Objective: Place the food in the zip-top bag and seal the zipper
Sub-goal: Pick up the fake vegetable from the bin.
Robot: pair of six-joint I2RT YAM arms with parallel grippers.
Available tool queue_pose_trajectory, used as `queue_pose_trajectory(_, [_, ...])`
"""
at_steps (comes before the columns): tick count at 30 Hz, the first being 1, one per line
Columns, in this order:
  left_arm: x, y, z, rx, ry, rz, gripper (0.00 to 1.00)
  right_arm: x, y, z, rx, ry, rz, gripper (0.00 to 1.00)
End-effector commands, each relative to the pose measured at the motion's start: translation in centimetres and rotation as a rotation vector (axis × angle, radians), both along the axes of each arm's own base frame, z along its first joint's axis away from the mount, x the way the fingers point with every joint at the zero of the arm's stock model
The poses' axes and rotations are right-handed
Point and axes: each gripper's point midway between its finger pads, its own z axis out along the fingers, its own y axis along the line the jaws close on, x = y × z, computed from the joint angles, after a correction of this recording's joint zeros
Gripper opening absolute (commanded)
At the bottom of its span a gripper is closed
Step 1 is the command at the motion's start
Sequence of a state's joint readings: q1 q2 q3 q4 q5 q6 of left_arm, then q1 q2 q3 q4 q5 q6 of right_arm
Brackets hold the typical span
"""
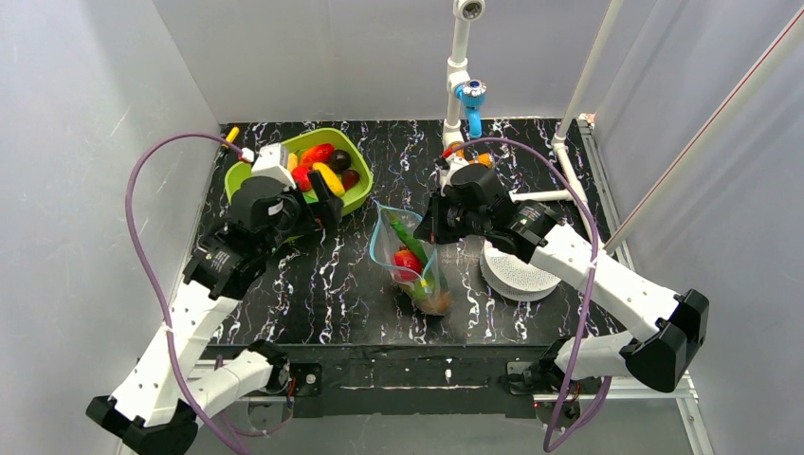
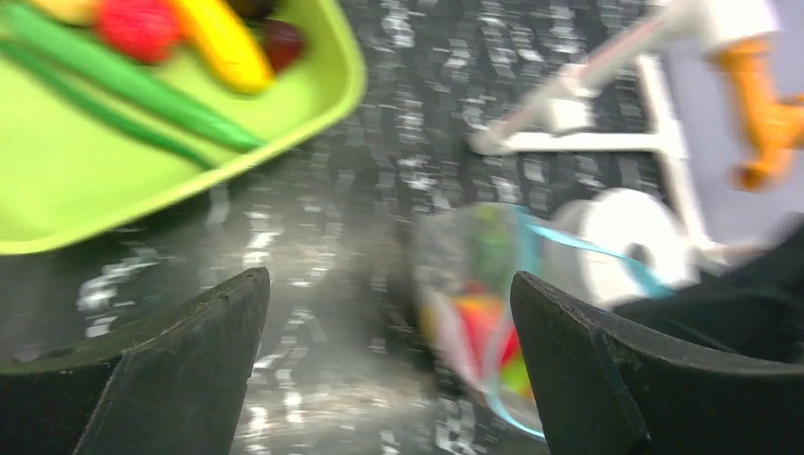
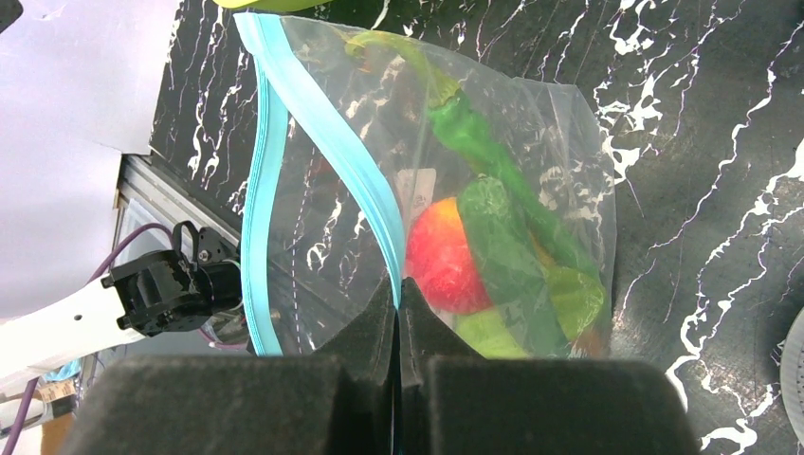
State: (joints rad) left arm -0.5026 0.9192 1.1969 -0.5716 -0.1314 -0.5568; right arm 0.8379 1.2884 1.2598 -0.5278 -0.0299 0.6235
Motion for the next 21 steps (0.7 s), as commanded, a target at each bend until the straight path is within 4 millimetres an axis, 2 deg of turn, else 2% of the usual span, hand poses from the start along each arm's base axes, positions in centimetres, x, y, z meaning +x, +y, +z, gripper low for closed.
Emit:
queue_pose_trajectory(1, [1.0, 7.5, -3.6, 0.415, 0.013, 0.211, 0.98, 0.2, 0.2, 1.2, 0.032, -0.036, 0.006, 0.01])
queue_pose_trajectory(4, [1.9, 8.9, -5.2, 0.511, 0.058, 0.253, 0.98, 0.3, 0.3, 1.0, 0.03, -0.029, 0.011, 0.01])
queue_pose_trajectory(6, [2.6, 9.9, -6.5, 0.505, 0.108, 0.29, 0.98, 0.2, 0.5, 1.0, 0.031, -0.023, 0.017, 0.01])
queue_pose_trajectory(11, [4.9, 12.5, -9.4, 0.221, 0.22, 0.466, 0.98, 0.1, 0.4, 1.0, 0.028, -0.02, 0.017, 0.01])
queue_pose_trajectory(13, [6.3, 13.5, -10.3, 0.099, 0.252, 0.538, 0.98, 0.1, 0.2, 1.1, 0.027, -0.024, 0.013, 0.01])
queue_pose_trajectory(17, [9.5, 15.5, -13.6, -0.084, 0.405, 0.66, 0.98, 0.0, 0.0, 1.1, 0.027, -0.026, 0.012, 0.01])
queue_pose_trajectory(21, [13.0, 15.5, -17.4, -0.233, 0.551, 0.66, 0.98, -0.2, -0.2, 1.2, 0.028, -0.028, 0.013, 0.01])
